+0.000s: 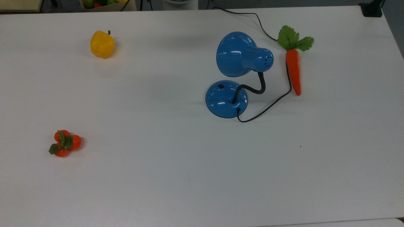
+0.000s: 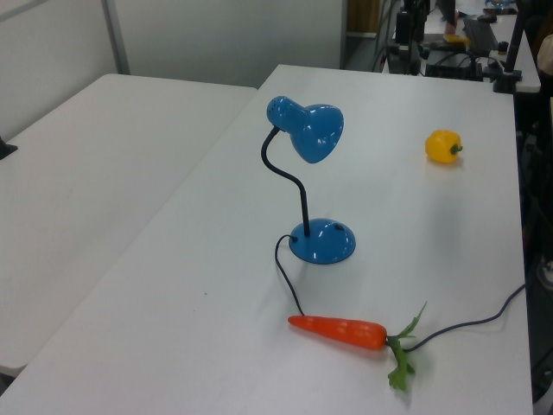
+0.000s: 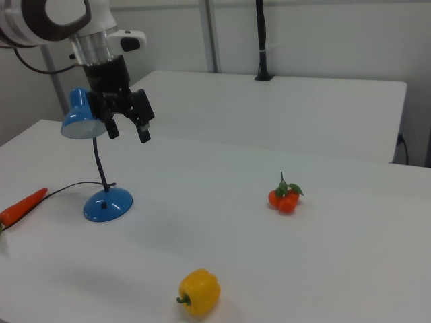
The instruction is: Turn on desk lamp
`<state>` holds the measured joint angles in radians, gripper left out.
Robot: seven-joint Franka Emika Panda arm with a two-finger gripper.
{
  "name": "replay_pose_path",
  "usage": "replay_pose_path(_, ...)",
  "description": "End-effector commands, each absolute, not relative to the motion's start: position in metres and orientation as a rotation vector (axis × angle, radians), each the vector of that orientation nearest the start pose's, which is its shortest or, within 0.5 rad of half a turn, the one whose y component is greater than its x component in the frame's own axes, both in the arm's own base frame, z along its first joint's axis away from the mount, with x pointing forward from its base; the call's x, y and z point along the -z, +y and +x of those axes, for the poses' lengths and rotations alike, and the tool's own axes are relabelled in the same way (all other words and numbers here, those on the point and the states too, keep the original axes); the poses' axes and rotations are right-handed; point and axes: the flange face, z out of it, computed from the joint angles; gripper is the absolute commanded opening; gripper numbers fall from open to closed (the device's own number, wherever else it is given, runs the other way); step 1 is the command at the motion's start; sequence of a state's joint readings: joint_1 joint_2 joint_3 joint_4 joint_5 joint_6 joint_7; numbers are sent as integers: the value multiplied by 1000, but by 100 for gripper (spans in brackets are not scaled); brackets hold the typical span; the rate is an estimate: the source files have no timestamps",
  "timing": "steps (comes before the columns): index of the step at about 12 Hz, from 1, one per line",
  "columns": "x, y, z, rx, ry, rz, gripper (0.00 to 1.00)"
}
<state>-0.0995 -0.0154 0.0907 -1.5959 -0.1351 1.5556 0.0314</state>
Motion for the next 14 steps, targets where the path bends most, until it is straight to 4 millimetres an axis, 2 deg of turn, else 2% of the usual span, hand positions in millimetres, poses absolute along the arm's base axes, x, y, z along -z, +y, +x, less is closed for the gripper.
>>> replay_pose_path(1, -622, -11, 544, -57, 43, -3269, 100)
replay_pose_path(11, -618, -12, 546, -65, 44, -3267, 100)
replay_pose_path(13, -618, -12, 546, -68, 29, -3267, 82)
replay_pose_path(14, -618, -12, 546, -70, 7, -3262, 54)
